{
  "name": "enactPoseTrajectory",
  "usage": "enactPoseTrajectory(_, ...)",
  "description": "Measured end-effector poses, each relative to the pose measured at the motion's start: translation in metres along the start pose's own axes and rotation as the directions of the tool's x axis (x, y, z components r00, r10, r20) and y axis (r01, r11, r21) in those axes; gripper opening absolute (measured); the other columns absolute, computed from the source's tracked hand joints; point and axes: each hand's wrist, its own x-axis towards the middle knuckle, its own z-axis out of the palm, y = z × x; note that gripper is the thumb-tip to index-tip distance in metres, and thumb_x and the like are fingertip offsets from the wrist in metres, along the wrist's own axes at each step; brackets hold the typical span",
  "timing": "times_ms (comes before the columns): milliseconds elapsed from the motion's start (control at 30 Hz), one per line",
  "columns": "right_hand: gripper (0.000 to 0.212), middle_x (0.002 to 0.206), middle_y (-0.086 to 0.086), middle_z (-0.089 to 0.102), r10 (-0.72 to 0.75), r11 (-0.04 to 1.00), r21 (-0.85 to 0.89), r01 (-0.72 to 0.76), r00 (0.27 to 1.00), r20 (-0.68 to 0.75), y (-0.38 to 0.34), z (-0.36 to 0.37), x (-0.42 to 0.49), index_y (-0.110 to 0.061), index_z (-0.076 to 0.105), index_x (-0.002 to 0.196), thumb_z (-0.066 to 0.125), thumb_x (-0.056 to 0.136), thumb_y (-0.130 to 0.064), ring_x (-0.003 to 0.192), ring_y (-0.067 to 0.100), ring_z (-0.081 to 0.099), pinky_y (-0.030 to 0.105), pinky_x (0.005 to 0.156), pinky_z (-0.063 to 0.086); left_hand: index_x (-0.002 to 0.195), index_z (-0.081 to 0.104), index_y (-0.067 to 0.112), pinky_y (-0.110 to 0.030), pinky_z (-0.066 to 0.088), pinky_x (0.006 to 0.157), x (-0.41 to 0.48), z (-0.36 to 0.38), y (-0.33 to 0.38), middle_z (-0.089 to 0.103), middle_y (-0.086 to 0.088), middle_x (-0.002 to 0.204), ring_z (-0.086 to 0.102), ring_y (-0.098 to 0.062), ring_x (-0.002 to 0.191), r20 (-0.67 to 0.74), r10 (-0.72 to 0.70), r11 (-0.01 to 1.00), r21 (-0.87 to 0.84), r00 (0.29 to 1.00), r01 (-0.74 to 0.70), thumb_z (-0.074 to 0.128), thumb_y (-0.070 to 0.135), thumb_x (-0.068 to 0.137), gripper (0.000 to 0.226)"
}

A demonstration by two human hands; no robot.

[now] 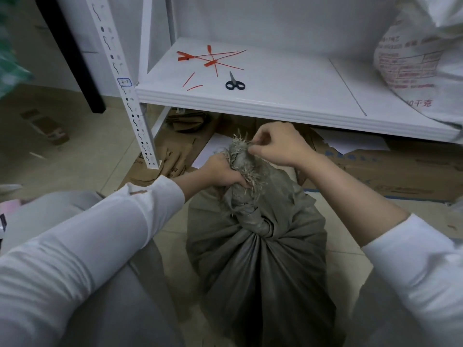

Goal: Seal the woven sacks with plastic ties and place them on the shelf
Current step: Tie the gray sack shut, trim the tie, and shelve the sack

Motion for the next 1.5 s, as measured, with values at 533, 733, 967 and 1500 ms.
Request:
enactPoseTrajectory(533, 0.037, 0.114, 0.018, 0.067, -0.018, 0.967, -0.254, 0.016, 1.0, -0.005, -0.05, 0.043, 0.166, 0.0, 0.067, 0.114, 0.056, 0.08, -0.013, 0.102, 0.034, 0.064, 0.047, 0.088, 0.055, 0.138, 0.046, 0.018, -0.032, 0.058, 0.057, 0.042, -0.056, -0.016, 0.051, -0.006, 0.132, 0.058, -0.029, 0.11, 0.296, -0.223, 0.972, 0.144, 0.929, 0.188, 0.08, 0.054, 0.066, 0.087)
enactPoseTrajectory(733, 0.041, 0.126, 0.014, 0.059, -0.033, 0.959, -0.282, 0.022, 0.999, -0.032, -0.046, 0.053, 0.225, -0.003, 0.059, 0.123, 0.05, 0.093, -0.029, 0.111, 0.032, 0.057, 0.038, 0.089, 0.049, 0.132, 0.05, 0.018, -0.028, 0.057, 0.066, 0.071, -0.067, -0.032, 0.056, -0.009, 0.128, 0.06, -0.026, 0.1, 0.402, -0.367, 0.923, 0.268, 0.839, 0.276, 0.068, 0.055, 0.079, 0.067)
enactPoseTrajectory(967, 0.053, 0.129, 0.016, 0.052, -0.042, 0.916, -0.401, 0.018, 0.998, -0.05, -0.034, 0.075, 0.287, -0.007, 0.052, 0.127, 0.032, 0.097, -0.046, 0.119, 0.034, 0.048, 0.048, 0.104, 0.035, 0.131, 0.05, 0.016, -0.026, 0.055, 0.059, 0.103, -0.066, -0.048, 0.058, -0.008, 0.116, 0.06, -0.023, 0.088, 0.499, -0.431, 0.9, 0.291, 0.751, 0.323, 0.065, 0.05, 0.083, 0.061)
enactPoseTrajectory(1500, 0.055, 0.082, 0.009, 0.055, -0.138, 0.856, -0.517, -0.008, 0.96, -0.244, -0.018, 0.079, 0.303, -0.008, 0.056, 0.079, 0.023, 0.101, -0.047, 0.094, 0.03, 0.057, 0.052, 0.112, 0.024, 0.085, 0.055, 0.011, -0.029, 0.054, 0.059, 0.117, -0.064, -0.073, 0.061, -0.011, 0.09, 0.063, -0.023, 0.08, 0.516, -0.524, 0.851, 0.314, 0.677, 0.42, 0.06, 0.047, 0.088, 0.037)
